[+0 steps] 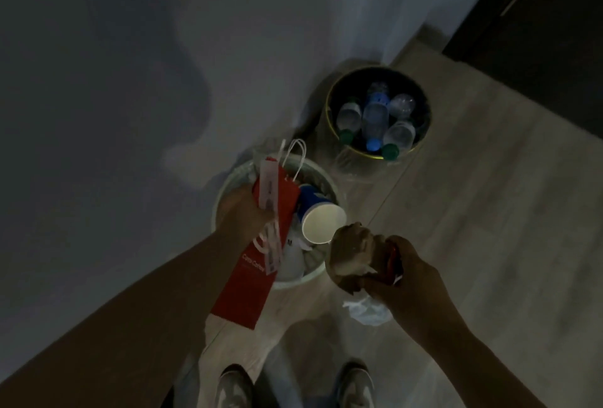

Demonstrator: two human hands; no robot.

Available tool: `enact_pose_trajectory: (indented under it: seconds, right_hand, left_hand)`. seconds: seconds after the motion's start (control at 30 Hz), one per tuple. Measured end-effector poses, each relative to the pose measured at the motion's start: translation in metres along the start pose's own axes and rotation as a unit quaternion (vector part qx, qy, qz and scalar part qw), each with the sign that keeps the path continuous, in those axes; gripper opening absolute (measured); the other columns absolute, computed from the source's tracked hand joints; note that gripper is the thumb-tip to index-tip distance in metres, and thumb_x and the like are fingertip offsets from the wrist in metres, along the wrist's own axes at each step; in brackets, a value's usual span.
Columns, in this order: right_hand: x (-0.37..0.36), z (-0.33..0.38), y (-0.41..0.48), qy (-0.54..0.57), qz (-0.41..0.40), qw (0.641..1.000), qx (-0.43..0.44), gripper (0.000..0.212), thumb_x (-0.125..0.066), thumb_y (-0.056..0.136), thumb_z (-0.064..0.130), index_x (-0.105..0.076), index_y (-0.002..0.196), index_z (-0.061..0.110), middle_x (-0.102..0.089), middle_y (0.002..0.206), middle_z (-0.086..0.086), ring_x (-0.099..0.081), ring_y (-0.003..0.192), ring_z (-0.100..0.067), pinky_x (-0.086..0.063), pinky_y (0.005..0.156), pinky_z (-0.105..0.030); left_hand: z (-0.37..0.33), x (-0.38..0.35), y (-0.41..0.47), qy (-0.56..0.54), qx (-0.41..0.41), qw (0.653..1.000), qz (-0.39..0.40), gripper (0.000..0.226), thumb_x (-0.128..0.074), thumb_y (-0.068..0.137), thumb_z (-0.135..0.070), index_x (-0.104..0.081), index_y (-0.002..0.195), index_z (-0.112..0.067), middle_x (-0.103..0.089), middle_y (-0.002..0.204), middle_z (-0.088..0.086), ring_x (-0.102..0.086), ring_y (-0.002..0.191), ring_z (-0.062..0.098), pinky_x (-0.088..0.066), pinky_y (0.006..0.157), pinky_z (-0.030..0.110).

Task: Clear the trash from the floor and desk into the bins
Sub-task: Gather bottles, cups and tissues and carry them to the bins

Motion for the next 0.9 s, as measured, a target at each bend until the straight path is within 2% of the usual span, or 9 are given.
enact_pose_trajectory:
  seconds: [0.23,0.33,0.43,0.53,0.63,0.73,0.8,0.87,0.9]
  right_hand:
    - [-0.024,0.009,0.022,0.018,-0.007,1.0,0.003,0.047,-0.077,0.076,0.023,-0.046,0.108,0.036,-0.061,0.085,0.017,-0.055,0.079,0.02,-0.041,0.058,0.001]
    - [-0.034,0.032,0.036,0.021,-0.012,0.999,0.022,0.045,-0.077,0.077,0.019,-0.048,0.109,0.032,-0.061,0.084,0.016,-0.057,0.079,0.015,-0.042,0.057,-0.001]
    - [-0.05,0.063,0.052,0.005,-0.024,0.998,0.051,0.052,-0.076,0.077,0.018,-0.049,0.12,0.026,-0.059,0.086,0.019,-0.06,0.082,0.003,-0.043,0.064,-0.006]
    - [-0.066,0.09,0.073,-0.011,-0.047,0.996,0.073,0.056,-0.075,0.078,0.019,-0.047,0.127,0.021,-0.065,0.104,0.008,-0.062,0.1,-0.013,-0.051,0.084,-0.026]
    - [-0.088,0.098,0.1,-0.048,-0.056,0.997,0.037,0.032,-0.062,0.09,0.02,-0.048,0.119,0.02,-0.064,0.106,-0.001,-0.061,0.105,-0.022,-0.048,0.088,-0.033]
    - [-0.116,0.094,0.124,-0.152,-0.052,0.987,0.018,0.028,-0.05,0.096,0.019,-0.046,0.124,0.015,-0.061,0.113,-0.009,-0.061,0.1,-0.027,-0.045,0.077,-0.028]
    - [-0.132,0.091,0.134,-0.176,-0.036,0.983,0.026,0.03,-0.042,0.1,0.021,-0.05,0.129,0.015,-0.061,0.121,-0.011,-0.06,0.097,-0.024,-0.04,0.063,-0.011]
    - [-0.148,0.086,0.142,-0.222,-0.016,0.975,0.025,0.033,-0.04,0.101,0.014,-0.051,0.132,0.01,-0.056,0.131,-0.014,-0.056,0.11,-0.028,-0.034,0.049,0.0]
    - [-0.153,0.085,0.144,-0.225,-0.01,0.974,0.028,0.036,-0.042,0.1,0.012,-0.046,0.136,0.007,-0.051,0.137,-0.015,-0.052,0.117,-0.029,-0.035,0.052,0.003]
  left_hand:
    - [0.034,-0.013,0.022,0.209,-0.018,0.978,0.004,0.089,-0.08,0.07,-0.04,-0.034,0.138,-0.007,-0.049,0.132,0.014,-0.054,0.117,0.033,-0.046,0.091,0.039]
    - [0.054,-0.019,0.025,0.184,0.025,0.982,0.013,0.103,-0.079,0.071,-0.041,-0.018,0.146,-0.004,-0.037,0.138,0.019,-0.048,0.12,0.039,-0.042,0.097,0.041]
    - [0.057,-0.016,0.026,0.085,-0.019,0.996,-0.01,0.094,-0.08,0.071,-0.037,-0.028,0.143,-0.006,-0.044,0.132,0.019,-0.046,0.12,0.039,-0.039,0.097,0.042]
    - [0.059,-0.006,0.022,0.046,-0.048,0.997,-0.023,0.083,-0.078,0.072,-0.037,-0.038,0.141,-0.014,-0.049,0.125,0.017,-0.047,0.118,0.037,-0.039,0.097,0.043]
    - [0.067,0.003,0.012,0.035,-0.046,0.998,-0.012,0.077,-0.078,0.072,-0.043,-0.044,0.136,-0.015,-0.05,0.12,0.015,-0.051,0.111,0.033,-0.044,0.092,0.039]
    - [0.086,0.007,0.0,0.042,-0.019,0.999,0.002,0.073,-0.074,0.075,-0.047,-0.045,0.132,-0.012,-0.05,0.122,0.013,-0.051,0.113,0.029,-0.044,0.096,0.039]
    - [0.103,0.006,-0.011,0.038,0.011,0.999,0.007,0.068,-0.07,0.077,-0.052,-0.047,0.126,-0.011,-0.051,0.12,0.011,-0.052,0.11,0.026,-0.046,0.095,0.038]
    - [0.12,0.003,-0.02,0.058,0.045,0.997,0.014,0.068,-0.066,0.077,-0.058,-0.047,0.122,-0.01,-0.053,0.116,0.011,-0.055,0.106,0.025,-0.048,0.09,0.036]
    - [0.13,0.002,-0.024,0.062,0.067,0.996,0.022,0.07,-0.064,0.077,-0.06,-0.045,0.122,-0.01,-0.053,0.116,0.011,-0.056,0.105,0.026,-0.049,0.089,0.036]
Point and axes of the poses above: each hand's wrist, its own y-axis towards the middle knuckle, its own x-axis out of the back of the hand, z = x × y, the point moved 8 cm from there along y, towards the middle knuckle
